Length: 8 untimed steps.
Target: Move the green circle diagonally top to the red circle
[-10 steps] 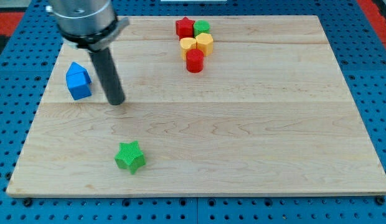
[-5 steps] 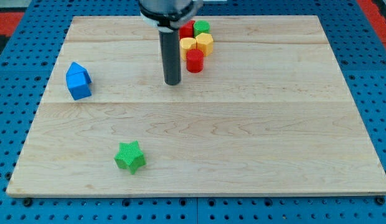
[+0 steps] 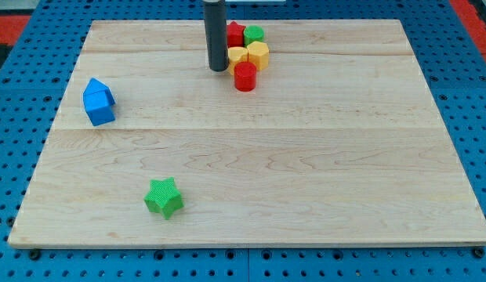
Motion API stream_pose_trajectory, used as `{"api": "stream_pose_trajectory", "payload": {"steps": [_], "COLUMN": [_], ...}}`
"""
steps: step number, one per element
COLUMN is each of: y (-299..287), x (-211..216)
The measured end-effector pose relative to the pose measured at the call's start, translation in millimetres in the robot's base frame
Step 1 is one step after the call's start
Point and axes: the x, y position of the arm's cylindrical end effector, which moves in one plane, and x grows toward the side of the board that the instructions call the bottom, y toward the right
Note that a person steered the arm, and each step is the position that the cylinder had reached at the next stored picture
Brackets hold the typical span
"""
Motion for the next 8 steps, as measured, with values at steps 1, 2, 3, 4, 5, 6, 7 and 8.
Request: {"api": "stream_pose_trajectory", "payload": {"steps": [1,2,3,4,5,6,7,8], "y": [0.0,1.3,28.8,68.0,110.6,140.8,140.8,152.0], "x": [-34.9,-59.2,-59.9,-53.5,-53.5,-53.4,-46.1,-46.2]}}
